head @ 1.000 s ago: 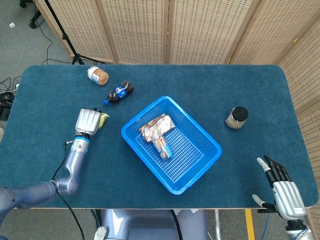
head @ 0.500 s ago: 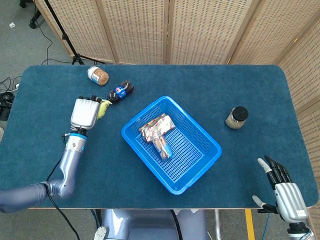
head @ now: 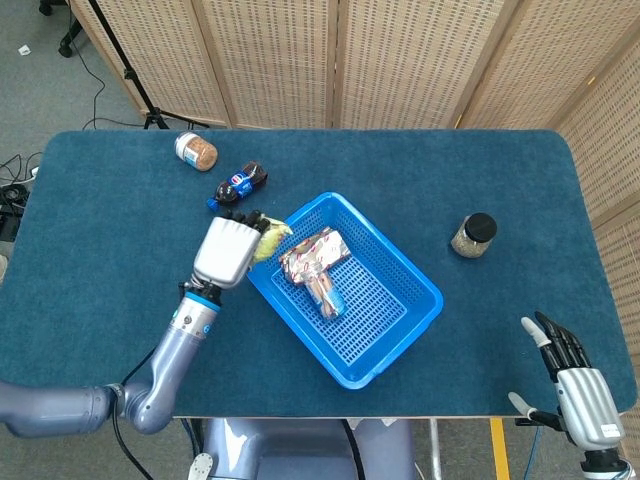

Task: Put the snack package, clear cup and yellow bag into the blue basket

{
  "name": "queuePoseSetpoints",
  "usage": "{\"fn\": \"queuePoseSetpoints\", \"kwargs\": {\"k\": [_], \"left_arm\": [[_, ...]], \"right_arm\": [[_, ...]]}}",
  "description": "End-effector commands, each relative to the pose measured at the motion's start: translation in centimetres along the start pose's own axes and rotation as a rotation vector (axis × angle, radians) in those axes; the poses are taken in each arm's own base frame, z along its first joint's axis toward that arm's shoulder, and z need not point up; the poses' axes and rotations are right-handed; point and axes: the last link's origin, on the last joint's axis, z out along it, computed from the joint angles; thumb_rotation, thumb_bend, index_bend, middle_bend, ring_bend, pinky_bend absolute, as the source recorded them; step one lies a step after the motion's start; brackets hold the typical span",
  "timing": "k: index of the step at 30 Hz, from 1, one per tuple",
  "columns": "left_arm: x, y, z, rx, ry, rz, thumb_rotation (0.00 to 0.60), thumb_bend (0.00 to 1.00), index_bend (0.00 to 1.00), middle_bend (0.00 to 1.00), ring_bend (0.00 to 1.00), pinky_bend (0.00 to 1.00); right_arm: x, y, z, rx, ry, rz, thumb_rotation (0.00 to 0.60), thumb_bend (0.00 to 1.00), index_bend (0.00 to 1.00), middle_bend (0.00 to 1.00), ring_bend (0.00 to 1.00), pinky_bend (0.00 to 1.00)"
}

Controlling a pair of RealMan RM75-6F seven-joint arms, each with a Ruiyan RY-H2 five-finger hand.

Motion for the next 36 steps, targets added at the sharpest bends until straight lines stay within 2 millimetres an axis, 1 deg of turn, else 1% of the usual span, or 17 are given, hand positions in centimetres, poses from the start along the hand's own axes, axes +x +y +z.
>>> {"fn": "queuePoseSetpoints", "kwargs": {"k": [1, 3, 6, 8, 9, 10, 14, 16, 24, 27, 30, 32, 36], "left_arm": [[0.0, 4.0, 0.1, -0.071, 0.012, -0.031, 0.600, 0.36, 0.86, 0.45, 0.54, 0.50], [-0.4, 5.6, 0.0, -0.102, 0.014, -0.027, 0.600, 0.36, 0.86, 0.45, 0.54, 0.50], [-1.0, 7.2, -0.1, -0.128, 0.004, -0.027, 0.600, 0.33, 0.80, 0.35, 0.51, 0.50], [-1.4, 8.1, -0.2, -0.137, -0.026, -0.029, 0.600, 0.30, 0.66, 0.20, 0.42, 0.48], [-1.6, 8.3, -0.3, -0.138, -0.045, -0.031, 0.600, 0.28, 0.60, 0.15, 0.40, 0.47], [-1.9, 8.5, -0.3, -0.138, -0.071, -0.028, 0.600, 0.27, 0.56, 0.12, 0.38, 0.46], [-2.3, 8.9, -0.2, -0.124, -0.141, -0.046, 0.600, 0.23, 0.40, 0.02, 0.37, 0.38], [-2.6, 8.8, -0.1, -0.120, -0.164, -0.038, 0.600, 0.22, 0.36, 0.00, 0.36, 0.35], [-2.6, 8.0, 0.1, -0.104, -0.175, -0.033, 0.600, 0.22, 0.36, 0.00, 0.36, 0.33], [-2.5, 7.7, 0.2, -0.102, -0.172, -0.030, 0.600, 0.21, 0.35, 0.00, 0.35, 0.31], [-2.3, 7.1, 0.3, -0.095, -0.169, -0.023, 0.600, 0.19, 0.28, 0.00, 0.35, 0.29], [-2.2, 6.7, 0.3, -0.085, -0.176, -0.029, 0.600, 0.15, 0.22, 0.00, 0.34, 0.27], [-1.7, 5.2, 0.9, -0.042, -0.182, -0.059, 0.600, 0.08, 0.14, 0.00, 0.34, 0.25]], "right_arm": [[0.1, 0.1, 0.0, -0.001, 0.004, 0.004, 0.600, 0.21, 0.00, 0.00, 0.00, 0.06], [0.3, 0.2, -0.1, -0.005, 0.008, 0.009, 0.600, 0.21, 0.00, 0.00, 0.00, 0.06], [0.5, 0.3, -0.1, -0.009, 0.015, 0.016, 0.600, 0.21, 0.00, 0.00, 0.00, 0.06], [0.7, 0.4, -0.1, -0.012, 0.019, 0.021, 0.600, 0.21, 0.00, 0.00, 0.00, 0.06], [0.7, 0.5, -0.1, -0.012, 0.021, 0.024, 0.600, 0.21, 0.00, 0.00, 0.00, 0.06], [0.8, 0.5, -0.1, -0.014, 0.023, 0.026, 0.600, 0.21, 0.00, 0.00, 0.00, 0.06], [0.9, 0.7, -0.1, -0.016, 0.024, 0.031, 0.600, 0.21, 0.00, 0.00, 0.00, 0.06], [0.9, 0.7, -0.1, -0.015, 0.024, 0.032, 0.600, 0.21, 0.00, 0.00, 0.00, 0.06], [0.7, 0.5, -0.1, -0.011, 0.016, 0.028, 0.600, 0.21, 0.00, 0.00, 0.00, 0.06], [0.6, 0.4, -0.1, -0.009, 0.014, 0.025, 0.600, 0.21, 0.00, 0.00, 0.00, 0.06], [0.6, 0.4, -0.1, -0.010, 0.014, 0.023, 0.600, 0.21, 0.00, 0.00, 0.00, 0.06], [0.6, 0.4, -0.1, -0.011, 0.015, 0.023, 0.600, 0.21, 0.00, 0.00, 0.00, 0.06], [0.6, 0.4, -0.1, -0.009, 0.016, 0.023, 0.600, 0.21, 0.00, 0.00, 0.00, 0.06]]}}
